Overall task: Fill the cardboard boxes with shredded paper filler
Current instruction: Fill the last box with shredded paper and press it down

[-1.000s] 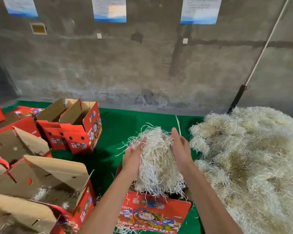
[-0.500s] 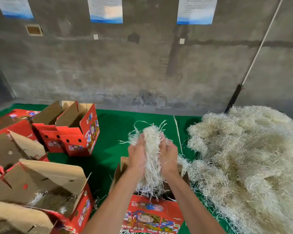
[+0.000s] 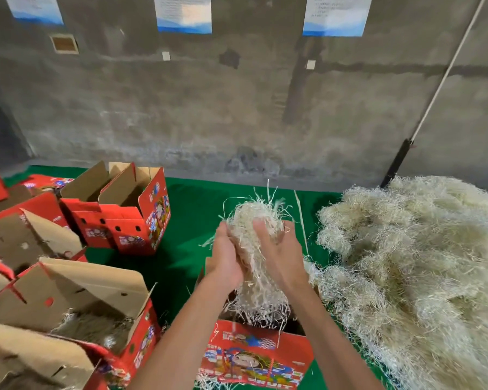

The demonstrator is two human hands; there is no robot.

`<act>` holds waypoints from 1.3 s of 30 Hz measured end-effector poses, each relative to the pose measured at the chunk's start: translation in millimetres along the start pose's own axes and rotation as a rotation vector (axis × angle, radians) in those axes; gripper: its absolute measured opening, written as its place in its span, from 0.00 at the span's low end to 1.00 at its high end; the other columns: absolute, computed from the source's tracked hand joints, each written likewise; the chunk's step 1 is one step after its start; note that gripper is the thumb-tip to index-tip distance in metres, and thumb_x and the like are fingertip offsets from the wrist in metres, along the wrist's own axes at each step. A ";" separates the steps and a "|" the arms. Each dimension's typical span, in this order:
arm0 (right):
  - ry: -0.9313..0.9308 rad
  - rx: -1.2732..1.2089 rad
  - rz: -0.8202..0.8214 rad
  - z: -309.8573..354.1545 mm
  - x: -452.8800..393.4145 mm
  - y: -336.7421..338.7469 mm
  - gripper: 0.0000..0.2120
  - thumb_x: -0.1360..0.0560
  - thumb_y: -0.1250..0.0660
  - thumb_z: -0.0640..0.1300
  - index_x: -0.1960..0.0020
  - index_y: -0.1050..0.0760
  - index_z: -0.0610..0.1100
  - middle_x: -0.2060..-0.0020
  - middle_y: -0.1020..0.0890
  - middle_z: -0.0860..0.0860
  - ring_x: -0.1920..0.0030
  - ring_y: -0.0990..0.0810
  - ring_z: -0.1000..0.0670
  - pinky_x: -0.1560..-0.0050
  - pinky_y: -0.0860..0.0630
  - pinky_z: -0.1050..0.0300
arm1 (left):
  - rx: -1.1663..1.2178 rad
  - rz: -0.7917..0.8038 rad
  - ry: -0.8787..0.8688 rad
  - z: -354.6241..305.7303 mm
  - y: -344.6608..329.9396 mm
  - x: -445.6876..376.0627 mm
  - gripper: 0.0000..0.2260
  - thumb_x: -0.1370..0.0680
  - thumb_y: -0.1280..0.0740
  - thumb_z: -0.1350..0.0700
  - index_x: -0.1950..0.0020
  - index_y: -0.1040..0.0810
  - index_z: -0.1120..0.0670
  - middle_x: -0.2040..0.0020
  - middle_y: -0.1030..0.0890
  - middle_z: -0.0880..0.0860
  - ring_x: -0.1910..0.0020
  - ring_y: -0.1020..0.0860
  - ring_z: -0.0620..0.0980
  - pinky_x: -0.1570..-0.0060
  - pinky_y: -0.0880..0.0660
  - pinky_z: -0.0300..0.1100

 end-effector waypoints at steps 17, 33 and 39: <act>-0.114 -0.301 -0.066 -12.2 3.5 -0.4 0.26 0.20 0.38 0.62 0.64 0.31 0.41 0.79 0.34 0.51 0.78 0.39 0.46 0.76 0.44 0.57 | -0.269 -0.328 -0.197 -0.4 24.4 -0.4 0.31 0.39 0.29 0.25 0.49 0.30 0.45 0.55 0.27 0.44 0.58 0.28 0.45 0.55 0.27 0.47; -0.189 -0.194 -0.024 -25.5 23.5 -13.3 0.47 0.31 0.41 0.79 0.22 0.45 0.53 0.47 0.33 0.64 0.50 0.31 0.61 0.42 0.28 0.59 | 0.003 -0.220 -0.010 35.0 17.1 2.1 0.30 0.21 0.41 0.34 0.29 0.26 0.54 0.34 0.23 0.59 0.35 0.25 0.61 0.31 0.31 0.57; -0.116 0.040 -0.077 -34.0 17.8 -12.8 0.26 0.20 0.34 0.42 0.24 0.36 0.40 0.73 0.24 0.53 0.80 0.34 0.57 0.79 0.37 0.63 | -0.183 -0.303 -0.130 36.3 14.8 10.0 0.17 0.18 0.36 0.55 0.32 0.31 0.62 0.38 0.24 0.60 0.46 0.23 0.55 0.45 0.27 0.47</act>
Point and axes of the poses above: each hand's wrist, its own x-axis away from the middle knuckle, its own y-axis out of the back of the hand, z = x × y, the point moved 6 cm from there along -x, towards the middle knuckle
